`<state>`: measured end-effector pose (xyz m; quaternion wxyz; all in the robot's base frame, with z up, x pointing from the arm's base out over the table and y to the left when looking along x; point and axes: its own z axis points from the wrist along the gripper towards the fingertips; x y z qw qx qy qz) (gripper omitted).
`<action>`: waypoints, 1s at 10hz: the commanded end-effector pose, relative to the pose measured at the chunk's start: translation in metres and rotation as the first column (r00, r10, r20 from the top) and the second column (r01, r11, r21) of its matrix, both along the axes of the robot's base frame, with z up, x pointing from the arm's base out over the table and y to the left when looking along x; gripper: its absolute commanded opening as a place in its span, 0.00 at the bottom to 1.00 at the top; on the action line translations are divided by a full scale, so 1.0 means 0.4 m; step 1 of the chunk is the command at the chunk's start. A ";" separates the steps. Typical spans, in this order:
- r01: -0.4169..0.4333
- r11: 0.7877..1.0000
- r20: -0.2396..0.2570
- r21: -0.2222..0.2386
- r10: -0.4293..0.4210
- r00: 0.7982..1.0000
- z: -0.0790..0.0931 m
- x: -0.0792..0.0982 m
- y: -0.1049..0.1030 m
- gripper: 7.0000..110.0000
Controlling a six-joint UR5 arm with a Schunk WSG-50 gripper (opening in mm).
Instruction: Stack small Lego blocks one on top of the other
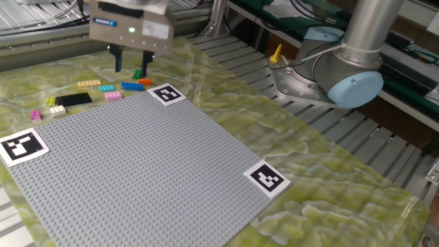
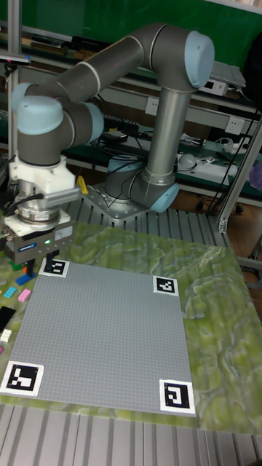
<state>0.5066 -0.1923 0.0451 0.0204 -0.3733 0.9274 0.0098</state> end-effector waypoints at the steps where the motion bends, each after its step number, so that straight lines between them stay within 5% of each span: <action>1: 0.018 1.000 -0.008 -0.001 -0.018 1.000 -0.038 -0.017 -0.064 0.36; 3: 0.042 0.998 -0.021 -0.042 -0.043 0.999 -0.044 -0.026 -0.094 0.36; 5: 0.061 0.998 -0.039 0.008 -0.061 0.997 -0.043 -0.036 -0.062 0.36; 6: 0.063 0.998 -0.040 -0.019 -0.063 0.997 -0.044 -0.038 -0.078 0.36; 10: 0.067 0.998 -0.008 0.019 -0.067 0.998 -0.043 -0.016 -0.056 0.36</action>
